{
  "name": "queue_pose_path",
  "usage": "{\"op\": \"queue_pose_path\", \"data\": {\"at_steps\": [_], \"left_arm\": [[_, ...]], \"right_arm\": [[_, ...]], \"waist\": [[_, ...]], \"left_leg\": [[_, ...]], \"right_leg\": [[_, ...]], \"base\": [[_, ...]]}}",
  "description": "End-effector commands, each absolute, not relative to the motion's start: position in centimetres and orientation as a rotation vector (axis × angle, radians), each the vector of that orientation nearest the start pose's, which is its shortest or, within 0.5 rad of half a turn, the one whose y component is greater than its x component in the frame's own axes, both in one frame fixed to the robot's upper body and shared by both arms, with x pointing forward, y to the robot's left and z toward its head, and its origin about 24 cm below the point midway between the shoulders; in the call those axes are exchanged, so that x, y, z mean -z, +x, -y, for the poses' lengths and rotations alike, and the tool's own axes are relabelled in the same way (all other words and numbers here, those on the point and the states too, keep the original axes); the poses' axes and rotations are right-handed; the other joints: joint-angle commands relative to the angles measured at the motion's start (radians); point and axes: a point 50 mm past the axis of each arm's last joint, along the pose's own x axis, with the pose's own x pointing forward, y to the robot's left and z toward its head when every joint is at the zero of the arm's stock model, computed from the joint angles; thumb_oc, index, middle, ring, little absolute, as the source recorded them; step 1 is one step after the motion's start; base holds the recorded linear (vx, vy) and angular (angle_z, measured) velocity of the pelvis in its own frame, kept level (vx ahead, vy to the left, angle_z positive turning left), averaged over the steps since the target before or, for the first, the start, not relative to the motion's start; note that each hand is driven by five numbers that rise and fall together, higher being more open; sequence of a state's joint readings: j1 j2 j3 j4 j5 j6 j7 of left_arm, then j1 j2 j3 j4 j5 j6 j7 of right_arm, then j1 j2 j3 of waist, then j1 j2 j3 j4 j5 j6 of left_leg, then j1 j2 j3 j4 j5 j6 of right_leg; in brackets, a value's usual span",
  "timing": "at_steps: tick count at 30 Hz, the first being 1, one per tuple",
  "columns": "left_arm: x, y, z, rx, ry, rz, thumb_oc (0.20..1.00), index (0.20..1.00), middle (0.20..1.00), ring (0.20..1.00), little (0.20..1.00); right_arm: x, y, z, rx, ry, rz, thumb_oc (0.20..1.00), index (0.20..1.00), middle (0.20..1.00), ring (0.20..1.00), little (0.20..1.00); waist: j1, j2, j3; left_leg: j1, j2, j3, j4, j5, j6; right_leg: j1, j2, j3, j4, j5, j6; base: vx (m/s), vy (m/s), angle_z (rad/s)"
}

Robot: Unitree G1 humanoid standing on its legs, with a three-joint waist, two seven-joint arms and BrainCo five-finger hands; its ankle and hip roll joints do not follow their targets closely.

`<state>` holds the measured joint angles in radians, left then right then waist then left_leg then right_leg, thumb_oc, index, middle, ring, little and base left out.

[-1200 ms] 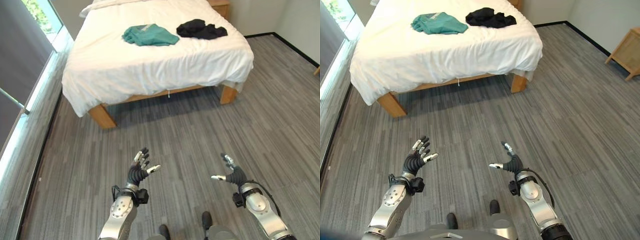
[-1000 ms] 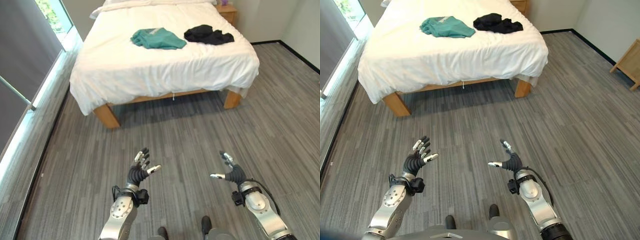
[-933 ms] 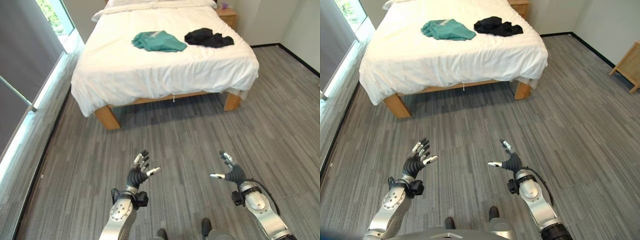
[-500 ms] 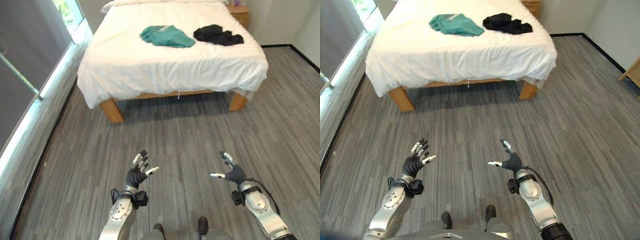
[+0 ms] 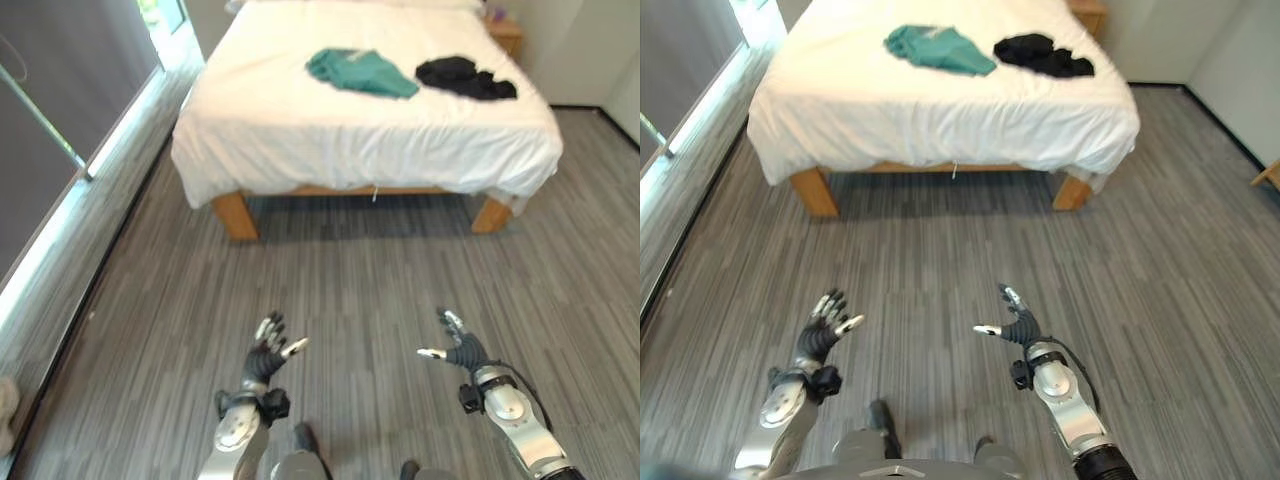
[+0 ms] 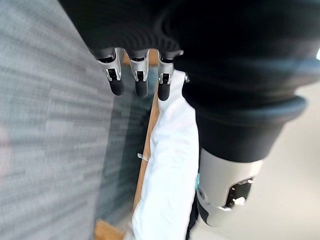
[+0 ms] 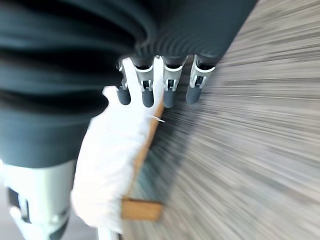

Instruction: Pick up bed clothes into laundry basket.

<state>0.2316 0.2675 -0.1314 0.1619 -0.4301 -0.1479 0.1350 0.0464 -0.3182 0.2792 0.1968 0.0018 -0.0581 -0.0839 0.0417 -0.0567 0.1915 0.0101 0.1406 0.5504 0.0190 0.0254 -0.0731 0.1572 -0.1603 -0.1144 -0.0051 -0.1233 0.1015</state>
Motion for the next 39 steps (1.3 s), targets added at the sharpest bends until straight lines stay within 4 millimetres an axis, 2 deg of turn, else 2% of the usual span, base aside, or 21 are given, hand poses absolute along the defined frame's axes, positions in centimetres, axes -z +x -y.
{"op": "queue_pose_path", "data": {"at_steps": [1, 3, 4, 6, 11, 15, 19, 21, 23, 24, 25, 27, 28, 29, 30, 31, 32, 33, 35, 38, 39], "left_arm": [[0.6, 20.7, -19.7, -0.137, -0.158, -0.145, 1.0, 1.0, 1.0, 1.0, 1.0], [0.0, 22.1, -20.0, -0.123, -0.118, -0.12, 1.0, 1.0, 1.0, 1.0, 1.0], [0.0, 22.1, -20.0, -0.123, -0.118, -0.118, 1.0, 1.0, 1.0, 1.0, 1.0], [-0.9, 23.0, -20.6, -0.118, -0.074, -0.085, 1.0, 1.0, 1.0, 1.0, 1.0], [-0.9, 23.1, -20.4, -0.097, -0.086, -0.091, 1.0, 1.0, 1.0, 1.0, 1.0], [-0.5, 22.8, -20.4, -0.091, -0.091, -0.111, 1.0, 1.0, 1.0, 1.0, 1.0], [0.0, 22.2, -20.6, -0.12, -0.109, -0.124, 1.0, 1.0, 1.0, 1.0, 1.0], [0.1, 22.1, -20.6, -0.126, -0.118, -0.125, 1.0, 1.0, 1.0, 1.0, 1.0], [0.6, 21.8, -20.3, -0.122, -0.145, -0.144, 1.0, 1.0, 1.0, 1.0, 1.0], [0.6, 21.9, -20.3, -0.122, -0.147, -0.142, 1.0, 1.0, 1.0, 1.0, 1.0], [1.0, 22.0, -19.9, -0.129, -0.175, -0.156, 1.0, 1.0, 1.0, 1.0, 1.0], [1.3, 21.9, -20.1, -0.15, -0.219, -0.176, 1.0, 1.0, 1.0, 1.0, 1.0], [1.3, 21.9, -20.1, -0.15, -0.219, -0.175, 1.0, 1.0, 1.0, 1.0, 1.0], [1.1, 22.0, -20.0, -0.139, -0.227, -0.165, 1.0, 1.0, 1.0, 1.0, 1.0], [0.4, 22.5, -19.9, -0.131, -0.241, -0.13, 1.0, 1.0, 1.0, 1.0, 1.0], [0.4, 22.5, -19.8, -0.131, -0.244, -0.128, 1.0, 1.0, 1.0, 1.0, 1.0], [0.4, 22.5, -19.8, -0.132, -0.244, -0.128, 1.0, 1.0, 1.0, 1.0, 1.0], [0.4, 22.5, -19.5, -0.14, -0.256, -0.126, 1.0, 1.0, 1.0, 1.0, 1.0], [0.6, 22.0, -19.5, -0.131, -0.258, -0.137, 1.0, 1.0, 1.0, 1.0, 1.0], [0.8, 21.4, -19.9, -0.112, -0.227, -0.156, 1.0, 1.0, 1.0, 1.0, 1.0], [0.8, 21.4, -19.9, -0.112, -0.226, -0.157, 1.0, 1.0, 1.0, 1.0, 1.0]], "right_arm": [[-0.7, 23.9, 16.3, -0.158, -0.331, -0.09, 1.0, 1.0, 1.0, 1.0, 1.0], [-1.5, 24.5, 16.2, -0.145, -0.329, -0.053, 1.0, 1.0, 1.0, 1.0, 1.0], [-1.5, 24.6, 16.2, -0.145, -0.33, -0.052, 1.0, 1.0, 1.0, 1.0, 1.0], [-2.3, 25.0, 16.8, -0.107, -0.323, -0.022, 1.0, 1.0, 1.0, 1.0, 1.0], [-2.4, 24.6, 18.2, -0.059, -0.313, -0.032, 1.0, 1.0, 1.0, 1.0, 1.0], [-2.2, 24.5, 18.1, -0.05, -0.311, -0.044, 1.0, 1.0, 1.0, 1.0, 1.0], [-2.1, 24.6, 17.3, -0.096, -0.333, -0.046, 1.0, 1.0, 1.0, 1.0, 1.0], [-1.9, 24.5, 17.4, -0.105, -0.343, -0.051, 1.0, 1.0, 1.0, 1.0, 1.0], [-2.0, 24.6, 17.4, -0.126, -0.36, -0.051, 1.0, 1.0, 1.0, 1.0, 1.0], [-2.1, 24.7, 17.5, -0.126, -0.362, -0.05, 1.0, 1.0, 1.0, 1.0, 1.0], [-2.3, 24.9, 17.6, -0.126, -0.363, -0.042, 1.0, 1.0, 1.0, 1.0, 1.0], [-2.6, 25.1, 17.7, -0.134, -0.359, -0.038, 1.0, 1.0, 1.0, 1.0, 1.0], [-2.6, 25.2, 17.7, -0.134, -0.359, -0.037, 1.0, 1.0, 1.0, 1.0, 1.0], [-3.0, 25.3, 17.7, -0.14, -0.358, -0.023, 1.0, 1.0, 1.0, 1.0, 1.0], [-3.6, 25.7, 17.5, -0.141, -0.349, 0.001, 1.0, 1.0, 1.0, 1.0, 1.0], [-3.6, 25.8, 17.4, -0.14, -0.342, 0.004, 1.0, 1.0, 1.0, 1.0, 1.0], [-3.6, 25.8, 17.4, -0.14, -0.342, 0.004, 1.0, 1.0, 1.0, 1.0, 1.0], [-3.8, 26.1, 16.9, -0.158, -0.349, 0.009, 1.0, 1.0, 1.0, 1.0, 1.0], [-3.4, 26.0, 16.6, -0.172, -0.341, -0.001, 1.0, 1.0, 1.0, 1.0, 1.0], [-2.7, 25.6, 16.5, -0.179, -0.335, -0.025, 1.0, 1.0, 1.0, 1.0, 1.0], [-2.7, 25.5, 16.5, -0.179, -0.335, -0.026, 1.0, 1.0, 1.0, 1.0, 1.0]], "waist": [[-0.017, 0.033, -0.014], [-0.07, 0.028, 0.017], [-0.066, 0.035, 0.013], [-0.103, 0.062, 0.034], [-0.167, 0.039, 0.035], [-0.212, 0.024, 0.028], [-0.214, 0.038, 0.031], [-0.217, 0.025, 0.034], [-0.218, 0.005, 0.02], [-0.222, -0.002, 0.025], [-0.24, 0.018, 0.025], [-0.242, 0.03, 0.033], [-0.246, 0.035, 0.031], [-0.232, 0.021, 0.051], [-0.188, -0.019, 0.099], [-0.172, -0.037, 0.111], [-0.173, -0.038, 0.109], [-0.125, -0.034, 0.134], [-0.083, -0.019, 0.139], [-0.045, 0.014, 0.131], [-0.043, 0.01, 0.133]], "left_leg": [[-0.08, 0.041, -0.023, -0.106, 0.062, 0.019], [-0.008, 0.028, -0.044, -0.106, 0.015, 0.045], [-0.014, 0.038, -0.04, -0.106, 0.018, 0.043], [0.028, 0.067, -0.049, -0.106, 0.002, 0.041], [0.083, 0.036, -0.092, -0.106, -0.05, 0.002], [0.197, 0.009, -0.139, -0.106, -0.154, -0.022], [0.346, -0.015, -0.128, -0.106, -0.262, -0.027], [0.372, -0.033, -0.118, -0.092, -0.276, -0.025], [0.424, -0.037, -0.124, 0.001, -0.361, -0.038], [0.416, -0.038, -0.115, 0.012, -0.355, -0.042], [0.417, 0.024, -0.11, 0.108, -0.316, -0.075], [0.336, 0.136, -0.137, 0.362, -0.162, -0.095], [0.326, 0.146, -0.144, 0.374, -0.166, -0.098], [0.24, 0.155, -0.208, 0.545, -0.049, -0.106], [0.078, 0.116, -0.319, 0.773, -0.039, -0.102], [-0.011, 0.066, -0.355, 0.819, -0.085, -0.081], [-0.013, 0.065, -0.356, 0.819, -0.084, -0.08], [-0.155, -0.017, -0.379, 0.757, -0.174, -0.048], [-0.208, -0.047, -0.381, 0.558, -0.185, -0.018], [-0.237, -0.005, -0.334, 0.191, -0.045, -0.021], [-0.224, -0.01, -0.33, 0.174, -0.038, -0.022]], "right_leg": [[0.104, 0.053, -0.061, 0.197, -0.031, 0.046], [-0.072, 0.042, -0.041, 0.554, 0.105, 0.117], [-0.079, 0.051, -0.039, 0.55, 0.113, 0.113], [-0.2, -0.049, -0.064, 0.631, 0.139, 0.091], [-0.249, -0.07, -0.1, 0.32, 0.052, 0.039], [-0.32, -0.105, -0.136, -0.002, 0.157, 0.082], [-0.373, -0.162, -0.21, -0.059, 0.184, 0.099], [-0.366, -0.179, -0.236, -0.051, 0.201, 0.092], [-0.328, -0.189, -0.257, -0.013, 0.235, 0.085], [-0.33, -0.197, -0.267, -0.008, 0.244, 0.079], [-0.324, -0.164, -0.261, 0.033, 0.236, 0.061], [-0.299, -0.108, -0.264, 0.052, 0.193, 0.005], [-0.299, -0.102, -0.271, 0.051, 0.192, 0.002], [-0.261, -0.077, -0.26, 0.035, 0.179, -0.04], [-0.188, -0.046, -0.227, -0.011, 0.154, -0.082], [-0.17, -0.047, -0.203, -0.023, 0.143, -0.086], [-0.171, -0.048, -0.204, -0.023, 0.143, -0.086], [-0.11, -0.002, -0.124, -0.058, 0.105, -0.08], [-0.072, 0.033, -0.059, -0.077, 0.071, -0.064], [-0.011, 0.073, -0.037, -0.082, 0.011, -0.048], [-0.006, 0.068, -0.035, -0.082, 0.009, -0.047]], "base": [[0.16, 0.092, -0.06], [0.25, 0.103, -0.03], [0.34, 0.05, 0.51], [0.37, -0.046, 0.83], [0.29, -0.098, 0.27], [0.42, -0.175, 0.58], [0.49, -0.121, -0.01], [0.3, -0.091, -0.2], [0.44, -0.172, 0.2], [0.53, -0.253, 0.11], [0.35, -0.275, 0.12], [0.32, -0.287, -0.02], [0.18, -0.272, -0.28], [0.24, -0.395, -0.47], [0.3, -0.426, -0.54], [0.19, -0.267, -0.88], [0.29, -0.034, -0.91], [0.32, 0.023, -0.99], [0.46, 0.034, -1.16], [0.39, 0.042, -0.88], [0.5, 0.093, 0.05]]}}
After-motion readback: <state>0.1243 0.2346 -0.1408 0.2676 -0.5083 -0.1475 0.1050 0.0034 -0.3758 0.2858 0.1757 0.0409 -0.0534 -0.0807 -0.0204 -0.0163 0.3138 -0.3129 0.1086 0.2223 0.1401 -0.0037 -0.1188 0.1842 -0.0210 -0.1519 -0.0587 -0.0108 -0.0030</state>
